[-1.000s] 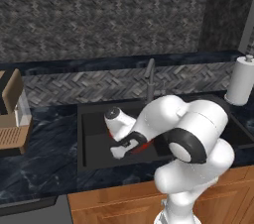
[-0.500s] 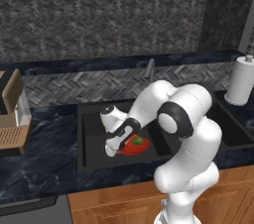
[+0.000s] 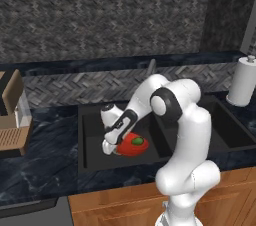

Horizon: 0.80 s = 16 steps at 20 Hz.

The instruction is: Pick the avocado from the cabinet and place it in the bowl. Then pick the bowl and place it in the sink. Then turn on the sink facuet.

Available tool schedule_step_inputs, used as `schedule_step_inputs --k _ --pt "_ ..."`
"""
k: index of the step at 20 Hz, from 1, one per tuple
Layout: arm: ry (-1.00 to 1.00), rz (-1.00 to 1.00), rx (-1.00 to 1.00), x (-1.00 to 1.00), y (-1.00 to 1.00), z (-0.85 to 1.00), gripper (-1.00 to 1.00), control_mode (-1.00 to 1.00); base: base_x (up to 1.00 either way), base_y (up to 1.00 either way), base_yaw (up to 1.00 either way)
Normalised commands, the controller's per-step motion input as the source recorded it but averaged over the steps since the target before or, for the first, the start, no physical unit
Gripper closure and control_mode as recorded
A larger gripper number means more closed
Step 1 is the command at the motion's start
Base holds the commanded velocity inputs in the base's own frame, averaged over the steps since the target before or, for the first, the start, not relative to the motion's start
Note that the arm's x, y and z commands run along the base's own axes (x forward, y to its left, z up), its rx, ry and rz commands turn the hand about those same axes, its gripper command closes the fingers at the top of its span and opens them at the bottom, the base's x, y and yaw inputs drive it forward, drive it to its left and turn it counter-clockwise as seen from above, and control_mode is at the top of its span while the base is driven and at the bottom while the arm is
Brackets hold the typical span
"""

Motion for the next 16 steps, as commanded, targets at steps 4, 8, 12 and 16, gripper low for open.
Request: schedule_step_inputs --k 4,8,12,16 --pt "0.02 -0.04 0.05 0.53 0.0 -0.38 1.0 -1.0 0.0 0.0 0.0" --pt "0.01 -0.01 0.05 0.3 0.0 -0.41 1.0 -1.0 0.0 0.0 0.0" --pt "0.03 -0.01 0.05 -0.01 0.0 -0.26 -1.0 -1.0 0.0 0.0 0.0" --pt "0.0 -0.02 0.04 -0.06 0.05 0.04 -1.0 -1.0 0.0 0.0 0.0"
